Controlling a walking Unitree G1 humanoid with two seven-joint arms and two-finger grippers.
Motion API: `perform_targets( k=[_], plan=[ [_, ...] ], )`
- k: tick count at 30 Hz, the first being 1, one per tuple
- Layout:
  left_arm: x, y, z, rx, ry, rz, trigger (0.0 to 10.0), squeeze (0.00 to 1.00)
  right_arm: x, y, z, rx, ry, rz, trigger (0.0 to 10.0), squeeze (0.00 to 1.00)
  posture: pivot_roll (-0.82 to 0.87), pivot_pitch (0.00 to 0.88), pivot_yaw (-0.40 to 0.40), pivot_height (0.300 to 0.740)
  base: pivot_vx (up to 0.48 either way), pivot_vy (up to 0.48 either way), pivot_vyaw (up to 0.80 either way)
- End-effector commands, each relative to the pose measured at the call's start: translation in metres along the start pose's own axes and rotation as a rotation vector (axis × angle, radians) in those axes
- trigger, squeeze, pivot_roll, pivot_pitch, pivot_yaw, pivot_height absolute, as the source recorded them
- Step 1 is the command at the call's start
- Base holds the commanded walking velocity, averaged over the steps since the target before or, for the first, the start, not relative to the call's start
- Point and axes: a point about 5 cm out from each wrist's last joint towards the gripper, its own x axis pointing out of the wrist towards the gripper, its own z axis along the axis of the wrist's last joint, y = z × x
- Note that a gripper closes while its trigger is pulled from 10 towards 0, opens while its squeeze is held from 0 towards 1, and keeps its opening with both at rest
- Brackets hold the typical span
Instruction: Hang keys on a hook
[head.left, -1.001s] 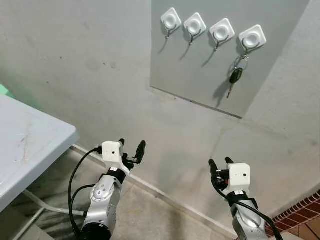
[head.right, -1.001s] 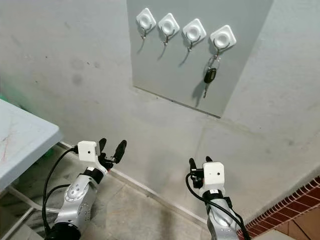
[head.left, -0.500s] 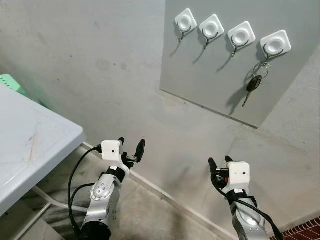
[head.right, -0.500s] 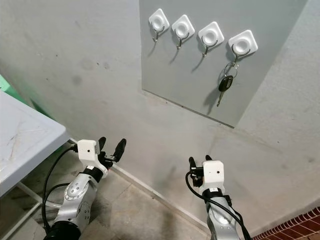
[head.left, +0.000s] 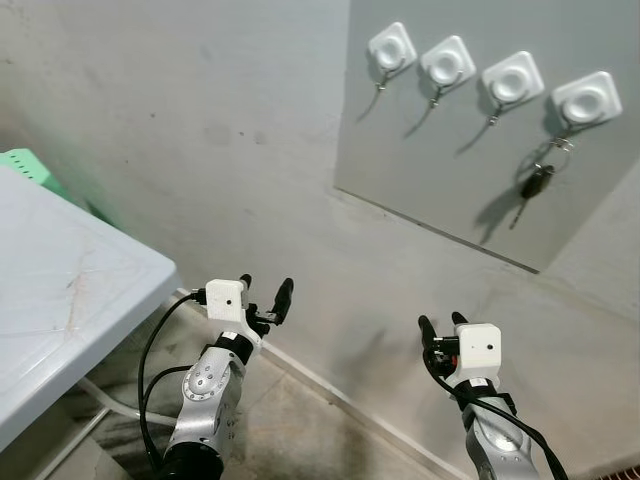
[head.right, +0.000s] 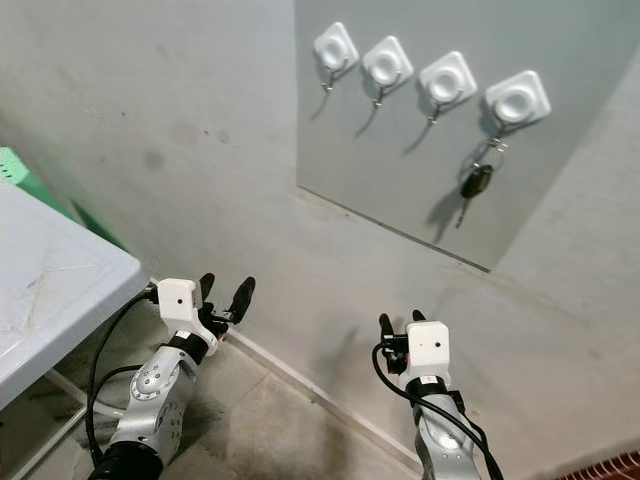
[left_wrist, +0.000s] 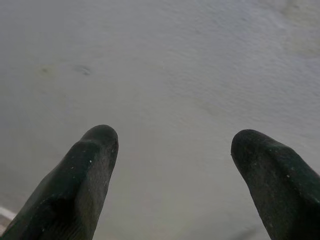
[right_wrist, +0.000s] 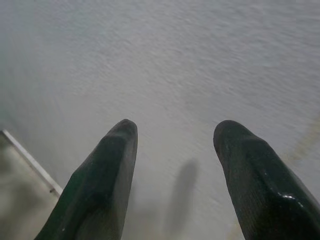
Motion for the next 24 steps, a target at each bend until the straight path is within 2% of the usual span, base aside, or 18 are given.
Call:
perform_targets(
  k=[1, 12, 24],
  plan=[
    [0.003, -0.002, 0.002, 0.007, 0.000, -0.007, 10.0, 0.00, -0.001, -0.004, 0.000, -0.002, -0.003, -0.020, 10.0, 0.00, -0.03, 0.000, -0.013, 0.740, 0.000, 0.000, 0.80],
    [0.002, -0.002, 0.003, 0.007, -0.004, -0.009, 10.0, 0.00, -0.001, -0.003, 0.001, 0.002, -0.010, -0.018, 10.0, 0.00, -0.03, 0.000, -0.011, 0.740, 0.000, 0.000, 0.80],
    [0.004, -0.004, 0.017, 0.023, -0.050, -0.030, 10.0, 0.00, 0.002, -0.004, 0.024, 0.044, -0.105, 0.010, 10.0, 0.00, -0.03, 0.000, -0.009, 0.740, 0.000, 0.000, 0.80]
  ],
)
